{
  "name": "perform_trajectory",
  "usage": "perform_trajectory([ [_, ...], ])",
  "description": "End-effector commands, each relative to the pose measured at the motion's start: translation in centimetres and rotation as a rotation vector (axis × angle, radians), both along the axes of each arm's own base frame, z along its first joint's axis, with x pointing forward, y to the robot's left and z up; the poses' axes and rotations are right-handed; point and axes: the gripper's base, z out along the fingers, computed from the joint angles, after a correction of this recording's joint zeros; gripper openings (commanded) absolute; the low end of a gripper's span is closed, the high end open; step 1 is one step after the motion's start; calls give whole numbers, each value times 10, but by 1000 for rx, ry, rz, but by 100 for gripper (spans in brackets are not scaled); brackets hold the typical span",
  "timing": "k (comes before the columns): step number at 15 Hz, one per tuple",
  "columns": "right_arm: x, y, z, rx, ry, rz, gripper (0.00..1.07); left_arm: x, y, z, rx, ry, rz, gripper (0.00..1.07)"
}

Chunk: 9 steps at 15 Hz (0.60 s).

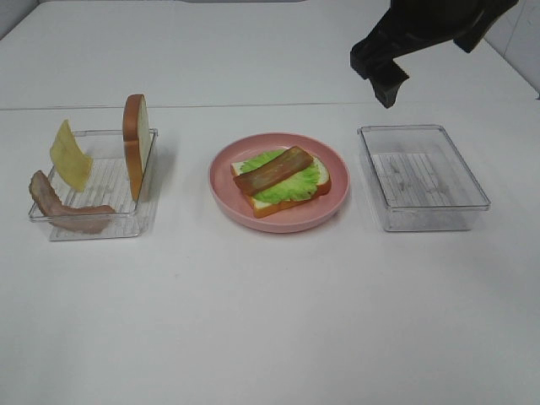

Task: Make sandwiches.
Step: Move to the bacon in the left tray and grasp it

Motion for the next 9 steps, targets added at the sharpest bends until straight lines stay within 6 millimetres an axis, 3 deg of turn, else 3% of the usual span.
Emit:
perform_trajectory([
  [1, -19, -10, 18, -4, 53, -41, 99, -2, 0, 0, -1, -18, 5, 101],
  [2, -39, -20, 30, 25, 52, -41, 99, -2, 0, 0, -1, -18, 5, 101],
  [3, -45, -24, 32, 27, 50, -41, 99, -2, 0, 0, -1, -18, 5, 101],
  [5, -62, -33, 35, 38, 51, -40, 99, -2, 0, 0, -1, -18, 5, 101],
  [6, -82, -46, 36, 46, 42, -40, 99, -2, 0, 0, -1, -18, 5, 101],
  [9, -104, -59, 33, 80, 9, -64, 99, -2, 0, 0, -1, -18, 5, 101],
])
